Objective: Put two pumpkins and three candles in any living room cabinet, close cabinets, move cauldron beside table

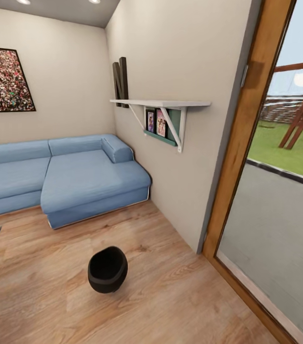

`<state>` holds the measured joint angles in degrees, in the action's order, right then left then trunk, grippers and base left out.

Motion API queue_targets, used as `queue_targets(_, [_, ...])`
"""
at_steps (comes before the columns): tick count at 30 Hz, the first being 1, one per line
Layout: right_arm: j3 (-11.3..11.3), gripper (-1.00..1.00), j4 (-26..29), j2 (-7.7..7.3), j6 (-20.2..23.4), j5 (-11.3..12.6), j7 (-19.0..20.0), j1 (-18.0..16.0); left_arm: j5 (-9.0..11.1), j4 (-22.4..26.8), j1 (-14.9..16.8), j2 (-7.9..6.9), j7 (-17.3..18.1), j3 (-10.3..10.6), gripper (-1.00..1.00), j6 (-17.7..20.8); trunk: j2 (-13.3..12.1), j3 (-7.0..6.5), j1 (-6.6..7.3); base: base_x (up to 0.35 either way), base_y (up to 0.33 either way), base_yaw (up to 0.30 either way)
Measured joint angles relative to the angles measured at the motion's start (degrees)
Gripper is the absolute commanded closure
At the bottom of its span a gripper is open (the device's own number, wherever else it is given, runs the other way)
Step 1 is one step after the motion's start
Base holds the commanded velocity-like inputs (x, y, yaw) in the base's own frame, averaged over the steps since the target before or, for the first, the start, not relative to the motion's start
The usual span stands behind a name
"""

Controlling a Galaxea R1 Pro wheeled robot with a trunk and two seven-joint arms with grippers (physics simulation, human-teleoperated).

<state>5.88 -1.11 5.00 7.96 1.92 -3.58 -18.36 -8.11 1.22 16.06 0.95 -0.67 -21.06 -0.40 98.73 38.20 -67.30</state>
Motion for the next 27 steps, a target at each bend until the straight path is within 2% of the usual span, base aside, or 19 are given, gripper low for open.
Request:
queue_targets(4, [0.0, -1.00, 0.0, 0.04, -0.1, 0.0, 0.0, 0.0, 0.0, 0.0, 0.0, 0.00, 0.0, 0.0, -1.00, 0.0, 0.0, 0.00, -0.01, 0.027, 0.000, 0.000])
queue_targets(27, [0.0, -1.00, -0.1, 0.36, -0.1, 0.0, -0.1, 0.0, 0.0, 0.0, 0.0, 0.00, -0.1, 0.0, -1.00, 0.0, 0.0, -0.64, -0.01, 0.000, 0.000, 0.252])
